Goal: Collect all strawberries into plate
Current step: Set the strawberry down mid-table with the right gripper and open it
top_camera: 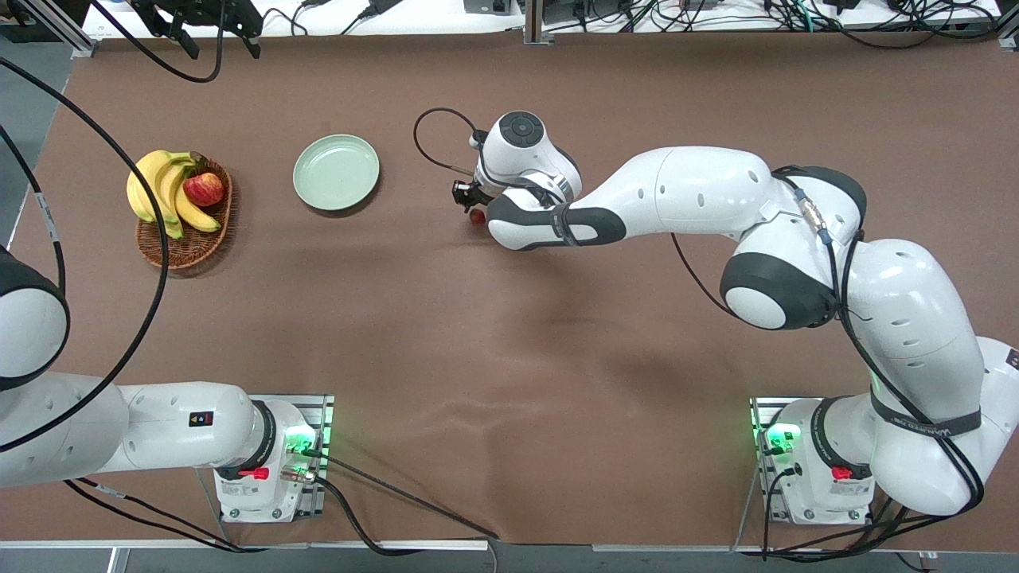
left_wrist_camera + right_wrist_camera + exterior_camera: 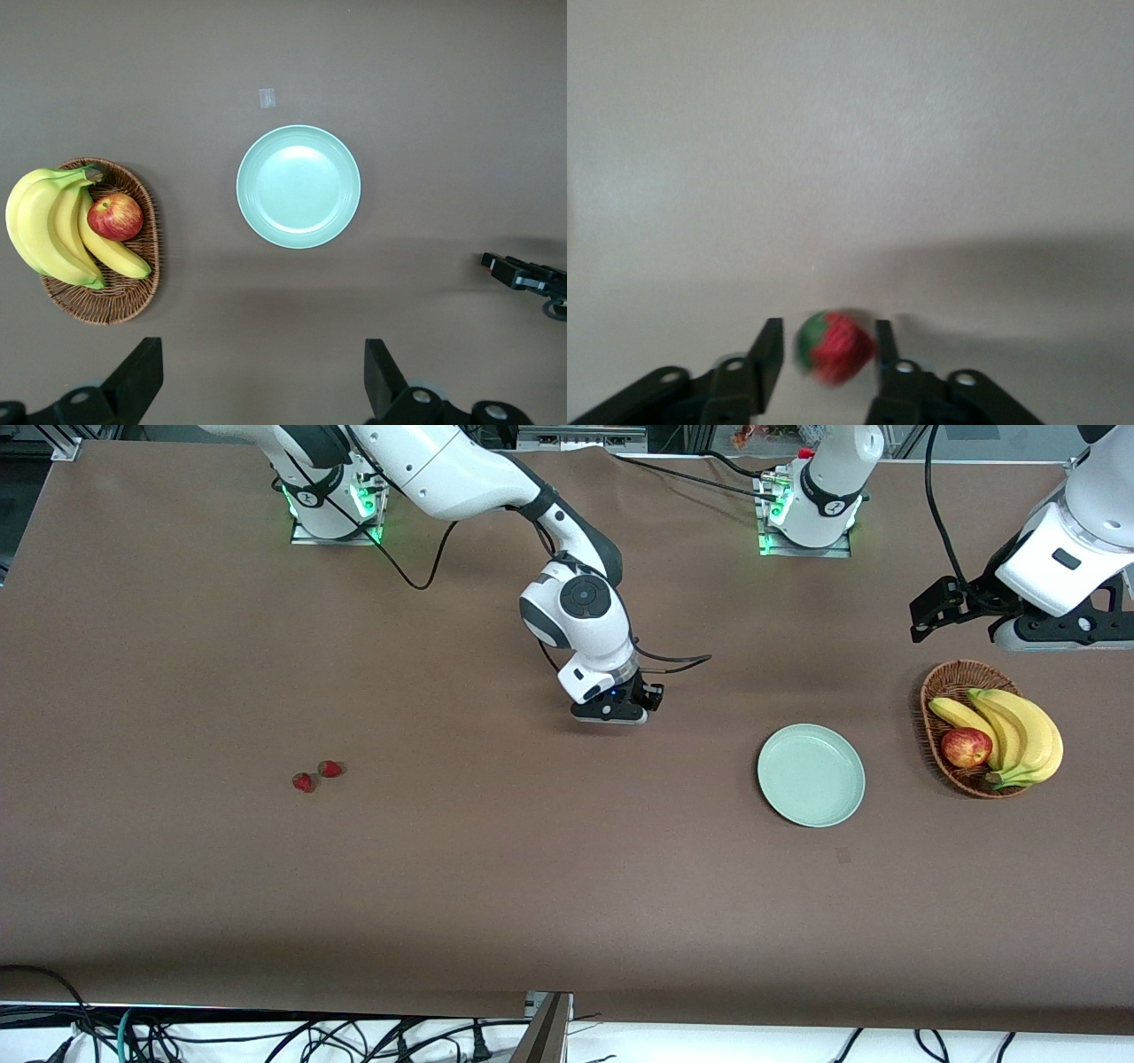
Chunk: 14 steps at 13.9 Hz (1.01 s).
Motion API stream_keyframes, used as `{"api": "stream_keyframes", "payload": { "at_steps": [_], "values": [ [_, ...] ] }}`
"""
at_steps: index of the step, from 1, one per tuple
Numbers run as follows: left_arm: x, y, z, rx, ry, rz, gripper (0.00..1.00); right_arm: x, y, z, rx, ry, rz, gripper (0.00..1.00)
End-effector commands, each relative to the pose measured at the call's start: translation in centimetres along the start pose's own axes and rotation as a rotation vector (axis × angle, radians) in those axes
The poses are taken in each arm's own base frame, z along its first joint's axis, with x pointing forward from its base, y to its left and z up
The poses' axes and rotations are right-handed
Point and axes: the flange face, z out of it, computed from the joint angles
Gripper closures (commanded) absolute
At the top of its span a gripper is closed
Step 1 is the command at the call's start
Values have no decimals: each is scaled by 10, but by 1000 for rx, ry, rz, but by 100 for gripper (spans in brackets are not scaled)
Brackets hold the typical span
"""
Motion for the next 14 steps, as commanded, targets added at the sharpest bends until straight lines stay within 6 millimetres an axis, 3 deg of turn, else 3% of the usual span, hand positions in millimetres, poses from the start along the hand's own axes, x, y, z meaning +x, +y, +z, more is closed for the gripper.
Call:
{"api": "stream_keyframes", "payload": {
  "at_steps": [1,3,8,10,14],
  "values": [
    [3,2,-5,-17,-9,4,0,41,3,-34,-10,8,31,0],
    [3,2,-6,-17,-7,4,0,86,23,-68,-104,-42,-7,0],
    [3,2,-6,-17,-7,4,0,191,131,-129,-271,-193,-185,0],
    [3,2,-6,-17,-7,4,0,227,181,-136,-303,-230,-170,0],
    [1,2,-5,-16,-18,5,0,273,289,-139,-361,-354,-250,0]
  ]
}}
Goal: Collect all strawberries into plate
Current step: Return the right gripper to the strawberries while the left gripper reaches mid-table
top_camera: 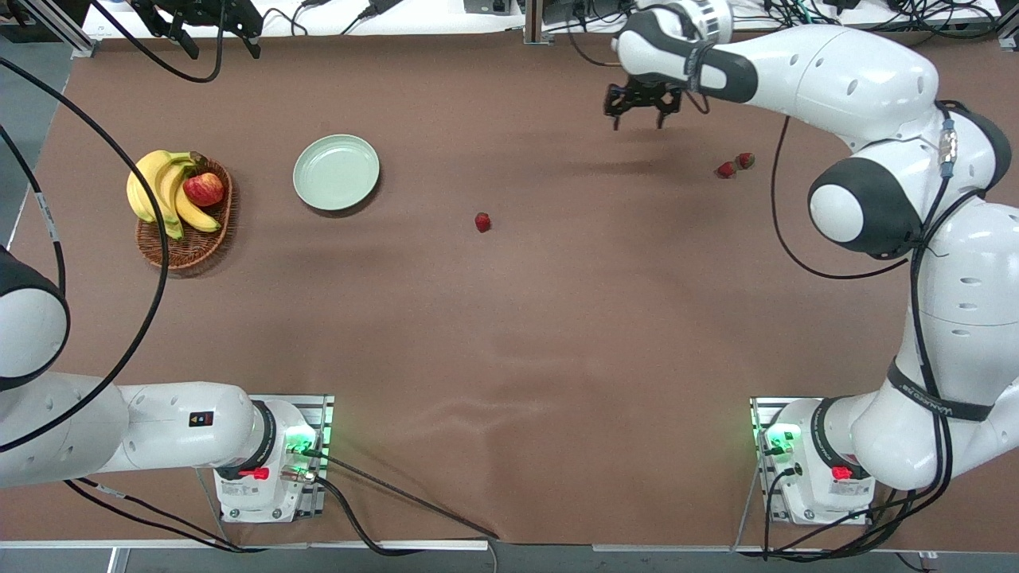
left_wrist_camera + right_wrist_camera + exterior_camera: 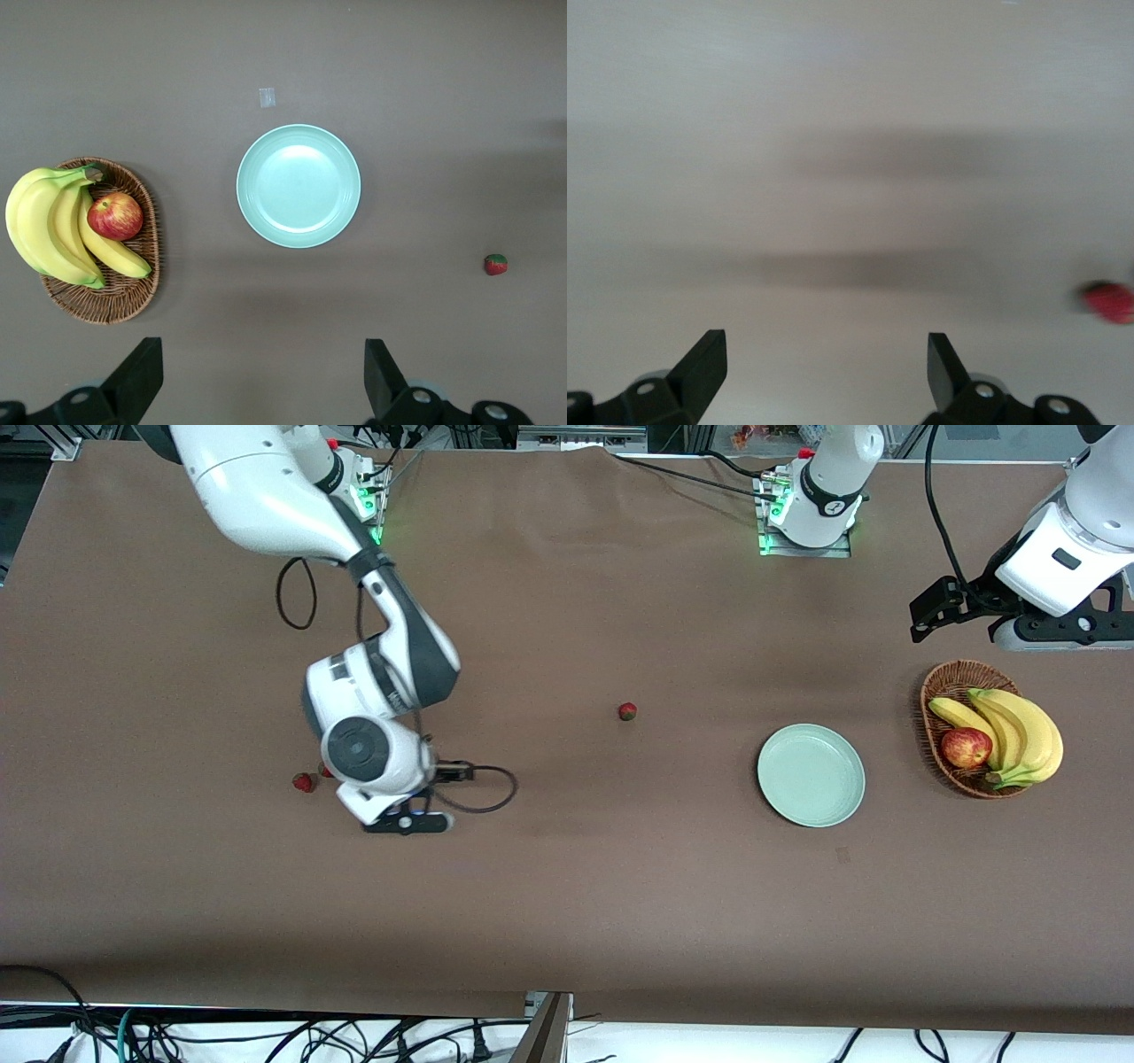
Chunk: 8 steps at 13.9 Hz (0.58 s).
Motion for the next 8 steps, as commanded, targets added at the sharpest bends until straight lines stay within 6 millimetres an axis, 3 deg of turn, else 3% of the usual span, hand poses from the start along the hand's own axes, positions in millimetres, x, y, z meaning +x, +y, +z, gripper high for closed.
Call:
{"api": "stream_keyframes", "payload": {
  "at_steps": [1,4,6,8],
  "values": [
    [2,2,-5,-16,-13,4,0,6,55,14,-24,-49,-57,0],
    [6,3,1,-18,-24,7,0,6,84,34,-55,-78,-17,0],
    [11,4,10,-18,-40,13,0,5,97,35,-65,-86,2,0],
    [26,19,44,-20,-100,40,0,6,116,39,-80,-93,-9,0]
  ]
}}
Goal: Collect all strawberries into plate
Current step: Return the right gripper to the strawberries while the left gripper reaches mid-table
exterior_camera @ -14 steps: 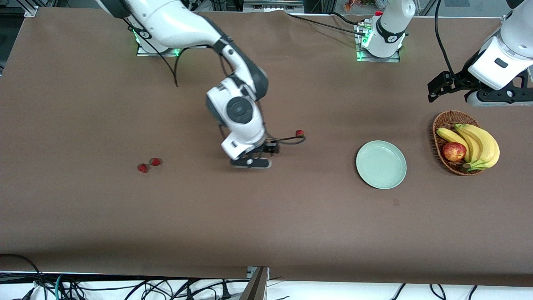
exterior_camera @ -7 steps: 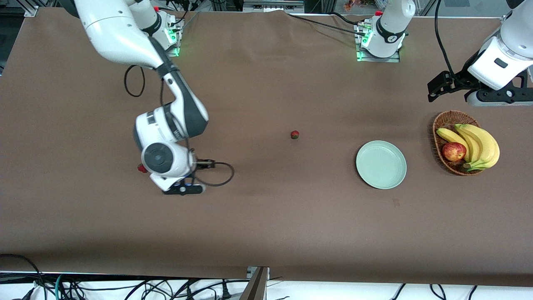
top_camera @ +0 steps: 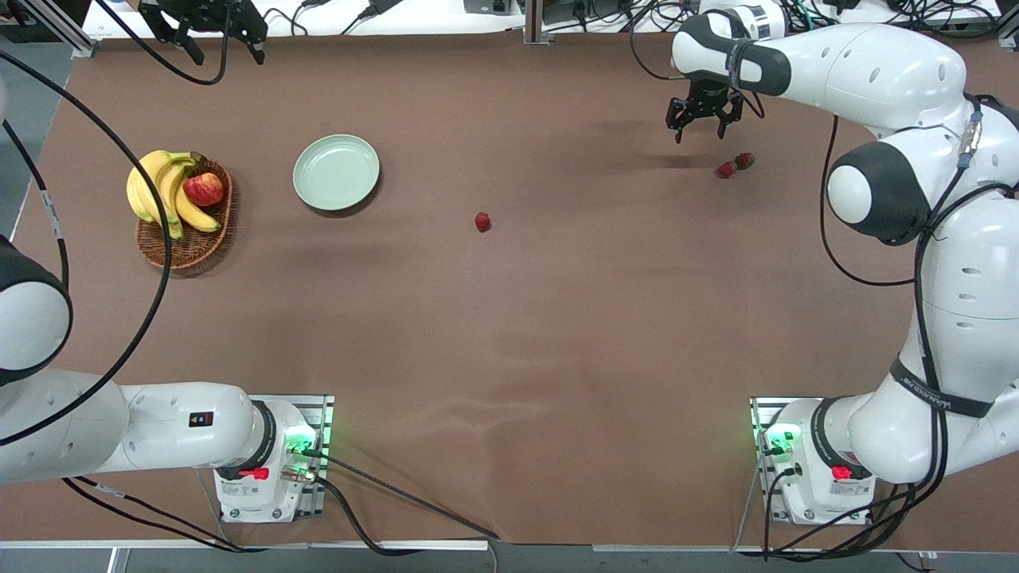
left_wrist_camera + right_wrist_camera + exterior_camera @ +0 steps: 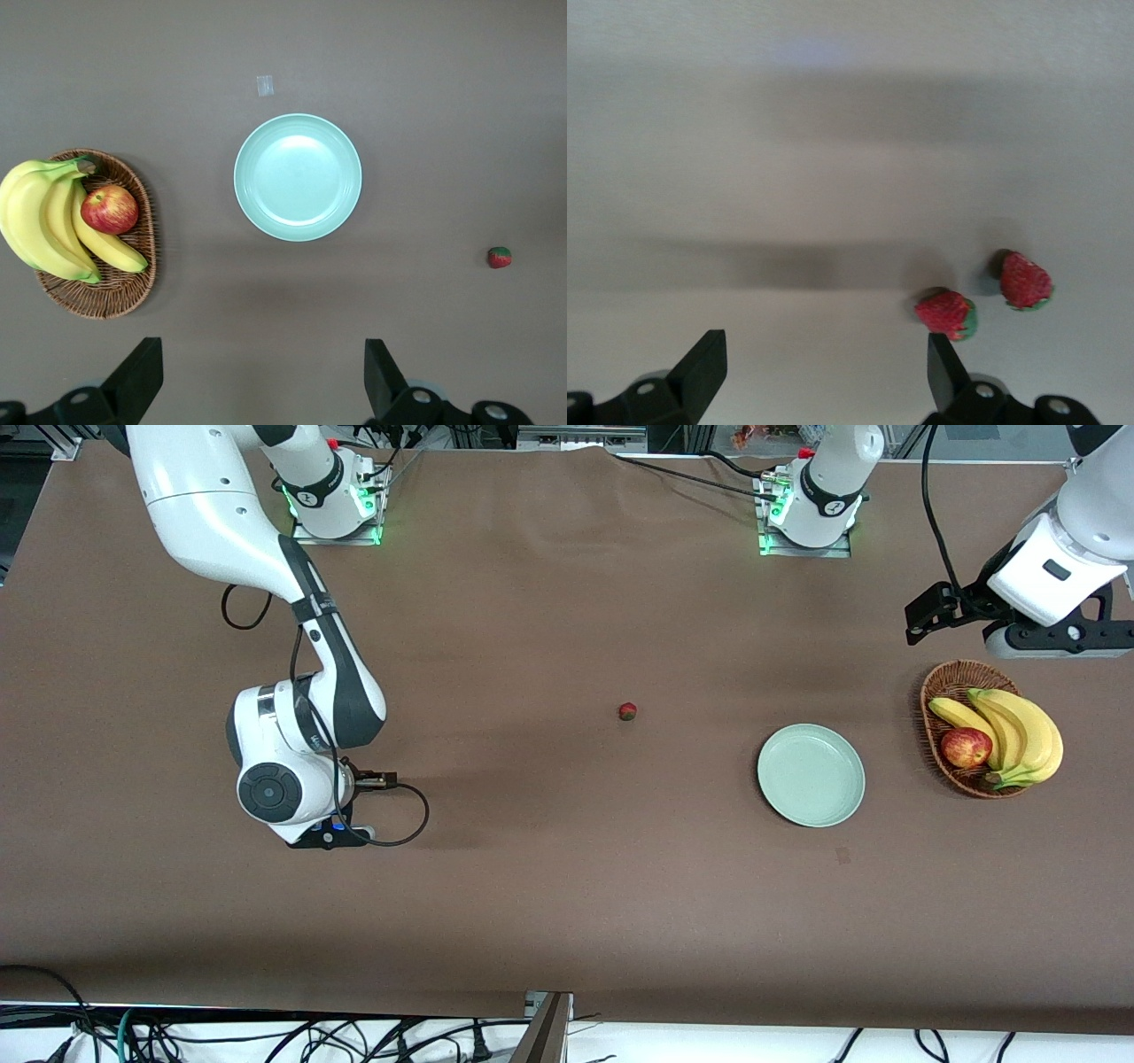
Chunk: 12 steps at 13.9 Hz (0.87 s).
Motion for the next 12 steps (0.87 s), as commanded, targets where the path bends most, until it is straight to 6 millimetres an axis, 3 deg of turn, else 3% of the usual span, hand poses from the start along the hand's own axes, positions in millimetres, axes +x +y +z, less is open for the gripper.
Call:
{"api": "stream_keyframes", "payload": {
  "at_steps": [1,3,5,6,7,10,12],
  "values": [
    [28,45,54,-2,-108,85,0,-5,24,0,-24,-8,-32,0],
    [52,84,99,0,-177,141,0,-6,38,15,-28,-8,-33,0],
    [72,100,135,-24,-224,151,0,-13,41,30,-21,5,-29,0],
    [77,127,155,-30,-232,190,0,-16,43,39,-19,17,-28,0],
    [74,162,174,-31,-215,208,0,-19,47,44,-16,30,-23,0],
    [58,227,232,-4,-236,68,0,-22,54,49,-20,34,-36,0],
    [33,279,272,9,-216,6,0,-25,62,53,-15,27,-31,0]
  ]
}}
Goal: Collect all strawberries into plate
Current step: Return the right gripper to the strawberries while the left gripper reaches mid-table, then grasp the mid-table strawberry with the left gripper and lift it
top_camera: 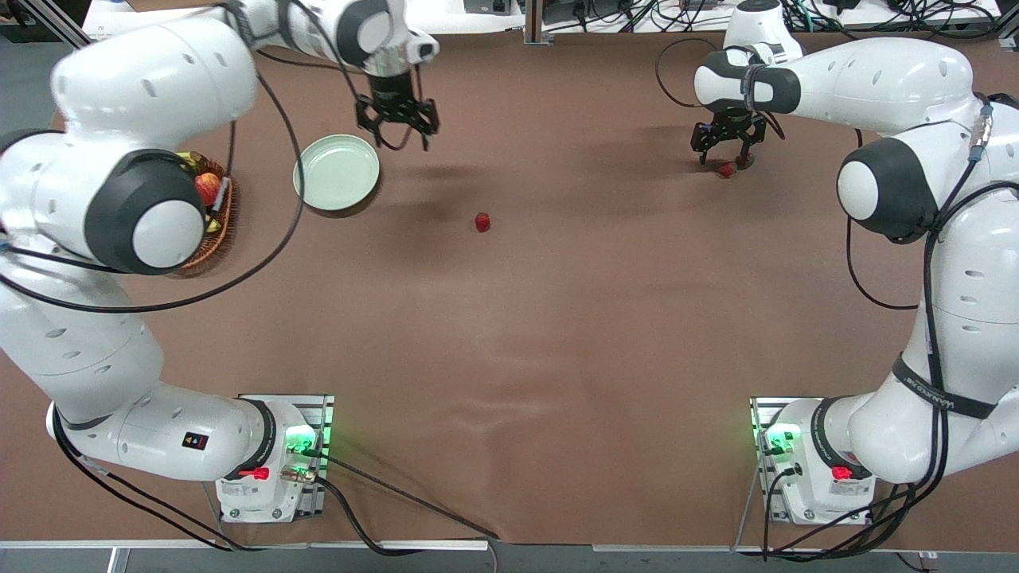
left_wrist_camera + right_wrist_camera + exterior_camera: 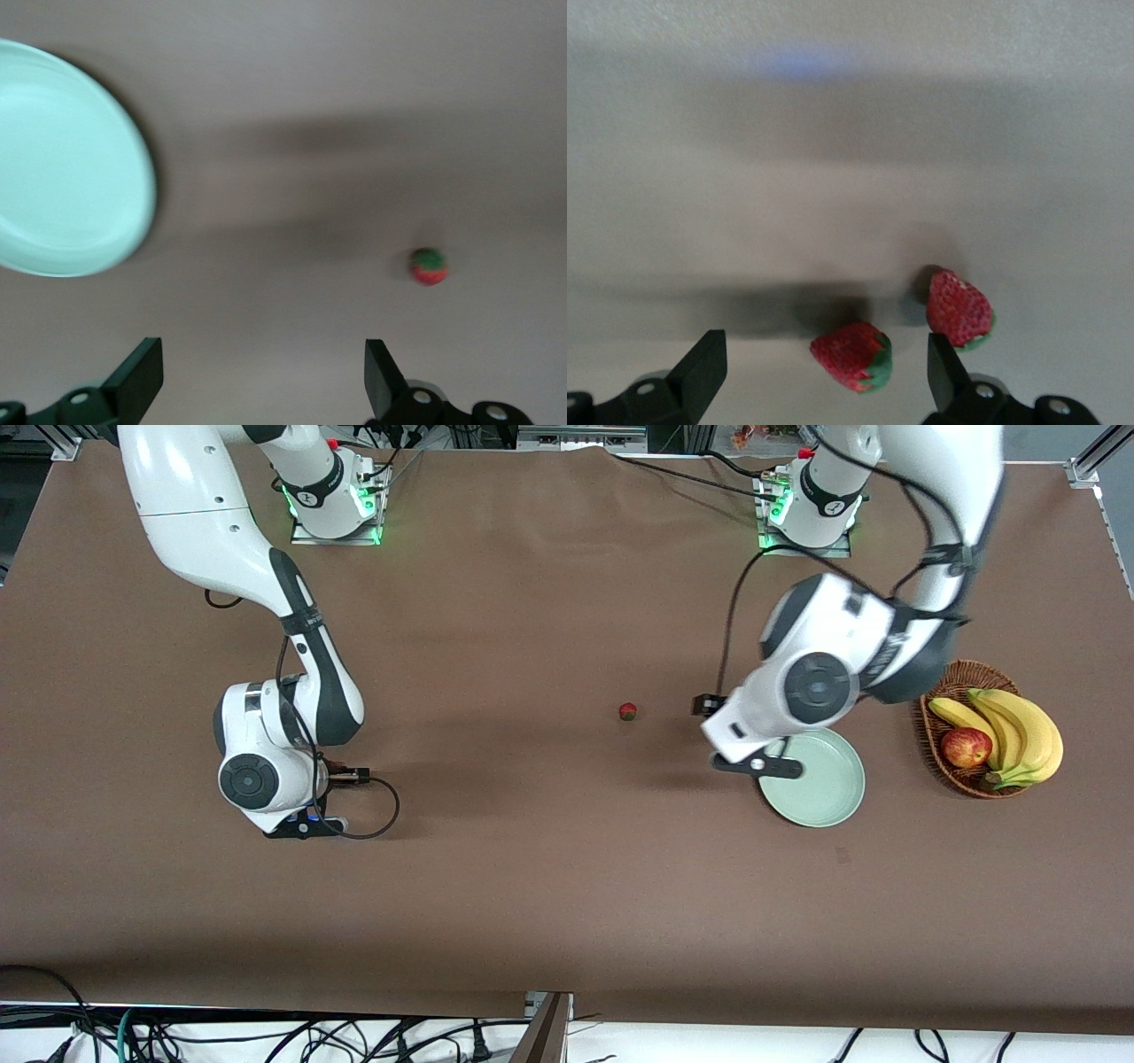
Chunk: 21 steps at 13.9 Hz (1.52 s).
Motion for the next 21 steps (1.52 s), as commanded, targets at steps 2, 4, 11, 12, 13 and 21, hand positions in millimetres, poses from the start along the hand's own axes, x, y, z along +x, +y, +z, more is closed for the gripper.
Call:
{"api": "stream_keyframes", "payload": {
  "at_steps": [2,4,11,12,13,21],
  "values": [
    [-32,76,83,-10,58,-101,0,-16,16,-2,19,2,-9,2],
    [-44,91,123,-60,131,-128,0,-16,17,2,21,6,-6,7],
    [-49,116,170,-86,178,-142,26,-18,13,7,25,10,-6,8],
    [-47,114,171,-80,182,-138,30,-18,11,6,27,12,-1,7],
    [-47,114,172,-74,185,-133,45,-17,10,5,27,15,-4,3],
    [-27,67,99,15,217,-136,93,-18,-1,3,18,14,-27,2]
  ]
}}
